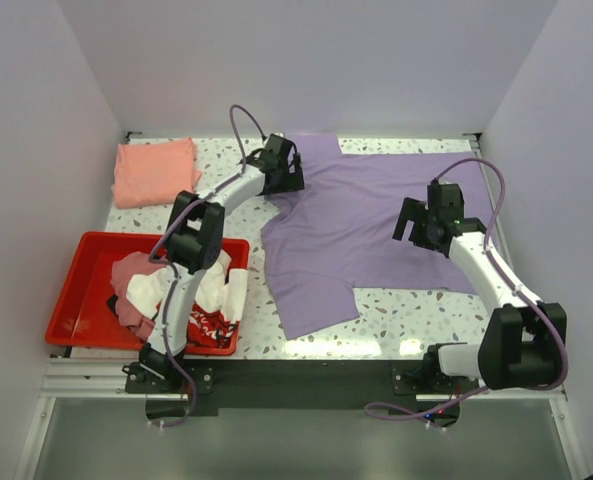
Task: Fold and stack the t-shirts
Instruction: Flatten the tshirt out
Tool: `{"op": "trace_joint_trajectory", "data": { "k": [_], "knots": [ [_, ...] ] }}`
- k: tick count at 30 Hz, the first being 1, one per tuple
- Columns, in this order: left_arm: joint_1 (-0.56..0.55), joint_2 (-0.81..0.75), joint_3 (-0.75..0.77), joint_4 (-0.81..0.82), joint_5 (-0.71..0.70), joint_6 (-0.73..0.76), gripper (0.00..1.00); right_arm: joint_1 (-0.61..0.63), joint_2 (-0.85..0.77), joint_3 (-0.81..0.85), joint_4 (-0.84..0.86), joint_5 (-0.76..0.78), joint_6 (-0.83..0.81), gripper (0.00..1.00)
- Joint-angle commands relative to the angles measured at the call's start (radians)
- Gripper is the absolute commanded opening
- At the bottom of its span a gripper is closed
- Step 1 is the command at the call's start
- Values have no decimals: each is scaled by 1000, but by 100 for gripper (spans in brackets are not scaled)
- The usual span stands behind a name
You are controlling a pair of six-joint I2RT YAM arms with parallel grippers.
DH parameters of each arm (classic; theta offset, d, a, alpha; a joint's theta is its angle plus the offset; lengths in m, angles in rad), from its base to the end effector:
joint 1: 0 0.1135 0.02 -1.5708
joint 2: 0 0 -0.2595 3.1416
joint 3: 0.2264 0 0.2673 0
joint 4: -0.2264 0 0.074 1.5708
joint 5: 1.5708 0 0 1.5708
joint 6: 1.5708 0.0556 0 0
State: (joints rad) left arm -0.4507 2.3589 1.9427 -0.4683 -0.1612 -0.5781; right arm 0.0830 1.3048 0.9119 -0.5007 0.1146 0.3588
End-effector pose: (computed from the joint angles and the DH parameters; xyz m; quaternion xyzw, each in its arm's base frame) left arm 0.4973 -0.2307 0.1464 -0.0868 0.9350 -0.0990 0.3293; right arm 0.2959 0.0182 0.2189 0.1483 0.9301 0.0200 0.3354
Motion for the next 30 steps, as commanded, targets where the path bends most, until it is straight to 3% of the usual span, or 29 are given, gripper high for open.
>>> {"op": "trace_joint_trajectory", "data": {
  "k": [1, 7, 18, 30],
  "knots": [
    [21, 35, 56, 26, 5, 41, 100, 1, 11, 12, 24, 28, 8, 99],
    [46, 141, 182, -65, -27, 29, 100, 1, 28, 24, 11, 62, 8, 99],
    [98, 169, 193, -75, -28, 12, 100, 3, 39, 28, 4, 88, 11, 99],
    [129, 217, 254, -39, 68, 66, 100, 1, 51, 31, -2, 108, 12, 99]
  ]
}}
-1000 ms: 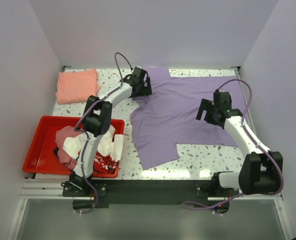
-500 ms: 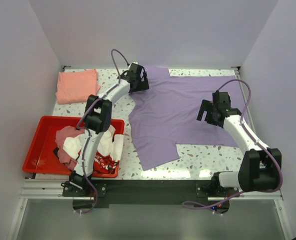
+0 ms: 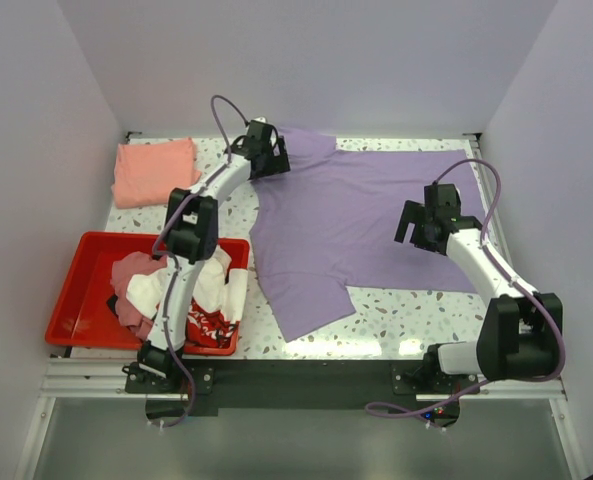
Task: Fold and stack the t-shirts
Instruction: Flatten the tshirt out, then fold the tshirt
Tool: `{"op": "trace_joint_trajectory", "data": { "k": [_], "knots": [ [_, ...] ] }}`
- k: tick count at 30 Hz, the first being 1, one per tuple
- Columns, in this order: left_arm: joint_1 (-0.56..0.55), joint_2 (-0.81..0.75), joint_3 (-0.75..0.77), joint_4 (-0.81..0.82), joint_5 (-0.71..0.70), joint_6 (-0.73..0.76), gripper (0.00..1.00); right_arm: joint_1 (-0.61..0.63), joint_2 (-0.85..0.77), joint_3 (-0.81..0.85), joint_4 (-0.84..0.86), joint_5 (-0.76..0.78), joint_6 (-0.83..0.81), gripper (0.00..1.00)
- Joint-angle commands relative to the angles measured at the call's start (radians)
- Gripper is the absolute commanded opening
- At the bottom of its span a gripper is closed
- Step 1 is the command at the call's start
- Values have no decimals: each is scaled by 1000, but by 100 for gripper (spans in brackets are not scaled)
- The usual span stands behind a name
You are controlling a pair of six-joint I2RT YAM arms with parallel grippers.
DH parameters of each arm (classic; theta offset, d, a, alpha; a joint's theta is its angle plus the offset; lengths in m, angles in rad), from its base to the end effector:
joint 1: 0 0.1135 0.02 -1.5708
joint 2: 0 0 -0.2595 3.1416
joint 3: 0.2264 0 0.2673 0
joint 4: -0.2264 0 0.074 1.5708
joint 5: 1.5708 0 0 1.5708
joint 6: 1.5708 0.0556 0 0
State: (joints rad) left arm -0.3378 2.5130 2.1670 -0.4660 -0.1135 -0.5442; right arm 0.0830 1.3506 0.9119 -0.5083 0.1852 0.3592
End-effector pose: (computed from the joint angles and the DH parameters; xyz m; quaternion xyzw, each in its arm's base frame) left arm 0.5533 -0.1877 0.1404 -0.1164 0.9203 -0.1102 0.3569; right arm 0.2996 0.0146 0.2060 0.1586 0.9347 -0.0189 0.3174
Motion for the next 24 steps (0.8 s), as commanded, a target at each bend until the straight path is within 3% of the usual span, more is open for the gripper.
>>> {"op": "trace_joint_trajectory", "data": {
  "k": [1, 8, 15, 21, 24],
  "knots": [
    [16, 66, 43, -43, 8, 33, 100, 1, 5, 31, 2, 36, 12, 99],
    [22, 17, 114, -66, -17, 36, 100, 1, -7, 48, -9, 56, 14, 99],
    [-6, -225, 51, -46, 75, 27, 100, 3, -57, 59, -50, 103, 33, 99],
    [-164, -584, -396, 48, 17, 55, 100, 0, -142, 7, -64, 135, 67, 99],
    [-269, -760, -730, 105, -28, -8, 100, 1, -162, -2, -90, 137, 95, 99]
  ]
}}
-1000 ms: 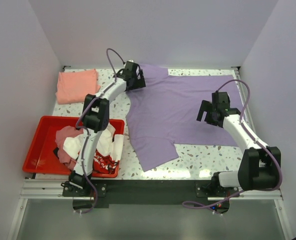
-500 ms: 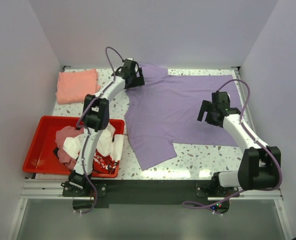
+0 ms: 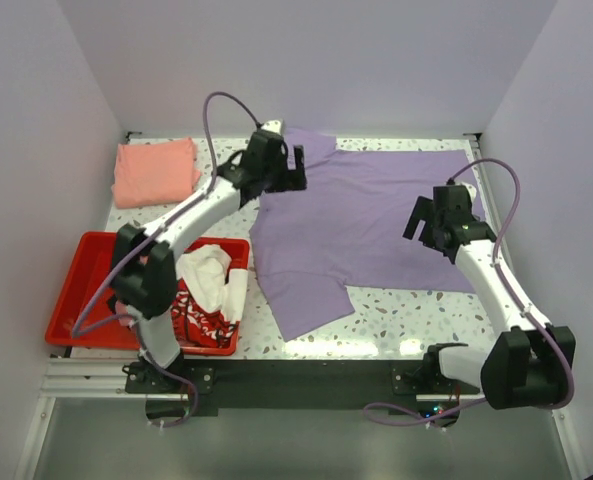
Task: Fold and stack the t-shirts
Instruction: Fold the tshirt
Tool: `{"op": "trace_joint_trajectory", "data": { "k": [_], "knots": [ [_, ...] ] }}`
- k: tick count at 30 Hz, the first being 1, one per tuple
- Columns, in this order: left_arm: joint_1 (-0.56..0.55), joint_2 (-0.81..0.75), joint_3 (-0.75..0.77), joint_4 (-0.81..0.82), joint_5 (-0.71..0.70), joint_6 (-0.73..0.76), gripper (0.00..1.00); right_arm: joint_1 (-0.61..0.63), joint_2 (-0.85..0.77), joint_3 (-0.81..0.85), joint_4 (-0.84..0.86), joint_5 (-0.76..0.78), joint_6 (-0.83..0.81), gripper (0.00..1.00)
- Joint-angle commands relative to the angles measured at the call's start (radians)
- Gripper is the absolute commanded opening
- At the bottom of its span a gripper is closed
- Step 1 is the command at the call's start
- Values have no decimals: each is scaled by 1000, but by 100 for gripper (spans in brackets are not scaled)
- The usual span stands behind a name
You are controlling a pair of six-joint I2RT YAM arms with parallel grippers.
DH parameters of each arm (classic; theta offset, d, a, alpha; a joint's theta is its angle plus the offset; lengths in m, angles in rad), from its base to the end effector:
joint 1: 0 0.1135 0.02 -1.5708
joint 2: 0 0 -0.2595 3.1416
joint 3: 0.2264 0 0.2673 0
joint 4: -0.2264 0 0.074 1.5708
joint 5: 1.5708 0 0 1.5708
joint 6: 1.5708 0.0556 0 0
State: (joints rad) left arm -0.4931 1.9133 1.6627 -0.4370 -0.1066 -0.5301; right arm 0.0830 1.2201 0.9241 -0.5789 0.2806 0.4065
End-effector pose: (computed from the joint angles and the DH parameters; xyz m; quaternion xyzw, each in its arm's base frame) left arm 0.4206 -0.2193 0.2694 -0.0395 0.9022 -0.1669 0.3957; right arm 0.2795 0.0078 0.2408 0.1970 0.9110 -0.0457 0.3594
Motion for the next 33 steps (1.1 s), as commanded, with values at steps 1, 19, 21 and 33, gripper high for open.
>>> {"op": "trace_joint_trajectory", "data": {
  "k": [1, 19, 21, 33],
  "knots": [
    [-140, -202, -289, 92, -41, -45, 100, 0, -42, -16, -28, 46, 55, 99],
    [-729, -568, -836, -119, -180, -508, 100, 0, -42, -41, -32, 32, 35, 99],
    [-745, -547, -868, -66, -136, -518, 96, 0, -42, -39, -32, 32, 35, 99],
    [-746, -378, -833, -147, -209, -593, 64, 0, -53, -47, -27, 17, 32, 99]
  ]
}}
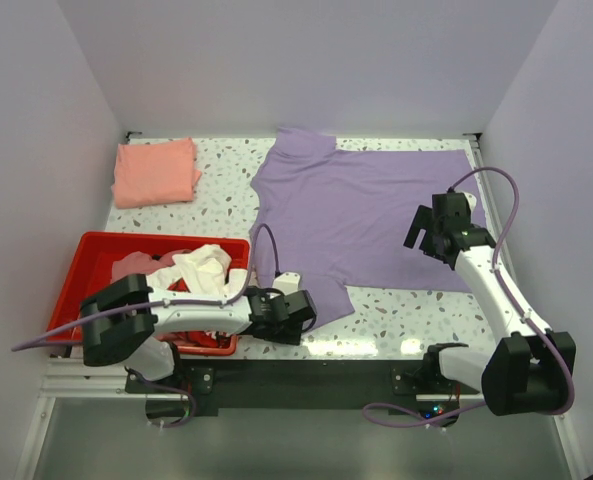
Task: Fold and stack the t-shirts
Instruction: Fold the tshirt
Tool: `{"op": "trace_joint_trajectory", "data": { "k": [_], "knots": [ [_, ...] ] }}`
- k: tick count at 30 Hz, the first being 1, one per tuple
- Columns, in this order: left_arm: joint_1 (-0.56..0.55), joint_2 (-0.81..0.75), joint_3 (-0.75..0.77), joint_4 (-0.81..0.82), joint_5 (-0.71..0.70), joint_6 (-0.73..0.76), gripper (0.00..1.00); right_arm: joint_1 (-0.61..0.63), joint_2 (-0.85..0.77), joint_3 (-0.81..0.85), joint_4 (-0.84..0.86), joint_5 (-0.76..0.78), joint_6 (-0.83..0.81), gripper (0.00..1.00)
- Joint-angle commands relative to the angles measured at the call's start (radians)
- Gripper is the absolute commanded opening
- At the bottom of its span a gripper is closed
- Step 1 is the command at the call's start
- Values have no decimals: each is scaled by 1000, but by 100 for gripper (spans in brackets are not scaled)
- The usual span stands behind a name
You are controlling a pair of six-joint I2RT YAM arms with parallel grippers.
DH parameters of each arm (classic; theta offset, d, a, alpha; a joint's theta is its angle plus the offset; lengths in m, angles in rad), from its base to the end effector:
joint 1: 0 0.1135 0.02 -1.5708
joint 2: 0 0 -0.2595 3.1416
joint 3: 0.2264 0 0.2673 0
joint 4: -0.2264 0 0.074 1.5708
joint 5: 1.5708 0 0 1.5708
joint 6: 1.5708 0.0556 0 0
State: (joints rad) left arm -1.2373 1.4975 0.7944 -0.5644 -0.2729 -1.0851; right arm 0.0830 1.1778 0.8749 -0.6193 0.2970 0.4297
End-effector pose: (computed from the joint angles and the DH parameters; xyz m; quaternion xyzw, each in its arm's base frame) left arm 0.1047 -0.2564 0.1279 0.0540 0.9781 -0.0837 0.1829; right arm 0.2644 0.0057 0.2314 0.2081 0.9153 -0.0558 0.3404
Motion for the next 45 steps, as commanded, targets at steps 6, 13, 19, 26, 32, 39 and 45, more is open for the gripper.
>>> {"op": "trace_joint_trajectory", "data": {
  "k": [6, 13, 19, 26, 32, 39, 45],
  "knots": [
    [-5, 63, 29, -43, -48, -56, 48, 0, -20, -4, 15, 8, 11, 99],
    [-39, 132, 74, -94, -54, -62, 32, 0, -15, -5, 15, 13, 11, 99],
    [-51, 171, 103, -143, -84, -94, 0, 0, -15, -8, 18, 24, 14, 99],
    [-51, 132, 124, -149, -156, -95, 0, -61, -17, -33, 32, 16, 61, 99],
    [-45, 41, 127, -104, -213, -24, 0, -369, -3, -31, 4, -67, 50, 99],
    [-14, -20, 175, -65, -230, 97, 0, -652, 117, -30, 32, -131, 57, 99],
    [4, -83, 197, -23, -253, 155, 0, -704, 183, -37, 62, -111, 84, 98]
  ]
}}
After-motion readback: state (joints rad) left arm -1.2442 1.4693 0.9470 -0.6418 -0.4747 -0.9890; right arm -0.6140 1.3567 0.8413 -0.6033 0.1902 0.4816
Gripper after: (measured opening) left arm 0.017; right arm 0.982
